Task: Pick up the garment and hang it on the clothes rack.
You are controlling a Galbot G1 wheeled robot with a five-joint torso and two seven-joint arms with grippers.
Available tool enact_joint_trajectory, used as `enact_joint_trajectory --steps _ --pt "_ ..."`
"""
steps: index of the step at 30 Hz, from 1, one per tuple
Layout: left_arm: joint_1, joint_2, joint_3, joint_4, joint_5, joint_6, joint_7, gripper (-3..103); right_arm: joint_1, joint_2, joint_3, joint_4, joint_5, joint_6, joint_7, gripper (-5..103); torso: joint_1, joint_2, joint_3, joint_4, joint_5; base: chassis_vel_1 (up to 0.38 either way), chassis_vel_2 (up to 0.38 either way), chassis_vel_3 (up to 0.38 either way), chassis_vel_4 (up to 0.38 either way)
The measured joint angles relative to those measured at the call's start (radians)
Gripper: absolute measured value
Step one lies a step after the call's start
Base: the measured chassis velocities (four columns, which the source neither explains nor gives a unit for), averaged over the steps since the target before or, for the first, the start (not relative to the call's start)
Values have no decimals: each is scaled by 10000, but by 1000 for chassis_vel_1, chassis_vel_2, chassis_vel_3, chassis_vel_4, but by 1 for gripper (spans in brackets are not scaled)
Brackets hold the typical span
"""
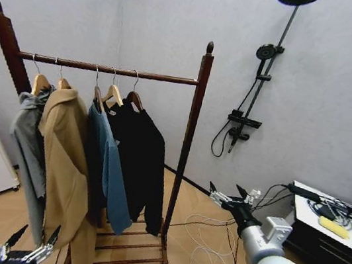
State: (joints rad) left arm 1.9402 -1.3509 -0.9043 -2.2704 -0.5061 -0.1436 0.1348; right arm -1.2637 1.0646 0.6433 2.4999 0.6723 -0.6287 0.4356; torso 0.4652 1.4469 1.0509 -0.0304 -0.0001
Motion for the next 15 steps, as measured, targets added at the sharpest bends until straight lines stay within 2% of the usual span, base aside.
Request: enact_joint_trajectory --steps 15 --pt "0 0 0 0 0 0 0 100 114 -38 320 0 55 328 -429 100 1 0 0 0 0 29 -150 -151 29"
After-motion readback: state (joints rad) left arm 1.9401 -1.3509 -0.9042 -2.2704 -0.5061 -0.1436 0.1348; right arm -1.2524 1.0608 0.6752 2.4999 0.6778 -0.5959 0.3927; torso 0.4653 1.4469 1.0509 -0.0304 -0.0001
